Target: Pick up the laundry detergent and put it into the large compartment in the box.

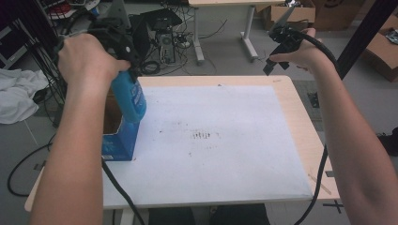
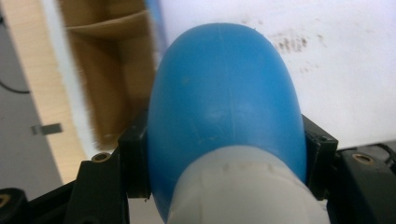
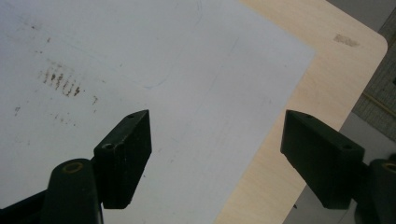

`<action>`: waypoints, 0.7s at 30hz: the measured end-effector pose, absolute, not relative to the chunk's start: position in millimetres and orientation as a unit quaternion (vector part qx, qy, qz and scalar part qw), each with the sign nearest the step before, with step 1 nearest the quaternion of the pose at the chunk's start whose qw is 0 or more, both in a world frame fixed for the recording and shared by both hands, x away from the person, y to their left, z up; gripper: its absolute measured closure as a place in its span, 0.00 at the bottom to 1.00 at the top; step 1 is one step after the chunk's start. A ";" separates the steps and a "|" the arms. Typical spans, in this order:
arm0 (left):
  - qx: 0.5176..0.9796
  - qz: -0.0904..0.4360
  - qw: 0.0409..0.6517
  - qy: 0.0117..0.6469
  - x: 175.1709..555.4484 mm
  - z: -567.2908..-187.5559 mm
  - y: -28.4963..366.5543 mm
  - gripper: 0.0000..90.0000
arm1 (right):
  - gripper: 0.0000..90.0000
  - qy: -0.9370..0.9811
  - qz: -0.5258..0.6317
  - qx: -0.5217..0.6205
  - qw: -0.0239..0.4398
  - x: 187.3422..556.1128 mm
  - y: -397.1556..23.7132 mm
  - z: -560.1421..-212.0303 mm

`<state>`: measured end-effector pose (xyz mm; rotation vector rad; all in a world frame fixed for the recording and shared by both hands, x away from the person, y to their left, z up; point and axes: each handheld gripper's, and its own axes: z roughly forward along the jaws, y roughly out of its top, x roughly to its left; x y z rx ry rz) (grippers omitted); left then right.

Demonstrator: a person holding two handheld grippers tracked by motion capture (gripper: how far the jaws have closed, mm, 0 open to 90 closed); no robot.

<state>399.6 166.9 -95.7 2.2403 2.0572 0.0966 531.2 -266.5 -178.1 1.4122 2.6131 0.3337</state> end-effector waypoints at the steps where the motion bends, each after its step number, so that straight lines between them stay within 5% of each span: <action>1: 0.735 0.032 0.049 0.675 399.6 -95.7 166.9 0.42 | 0.28 0.872 0.111 0.471 0.076 531.2 -266.5 -178.1; 21: 0.688 0.045 0.026 0.723 405.5 -110.3 229.2 0.42 | 0.28 0.873 0.106 0.470 0.078 532.1 -265.9 -179.3</action>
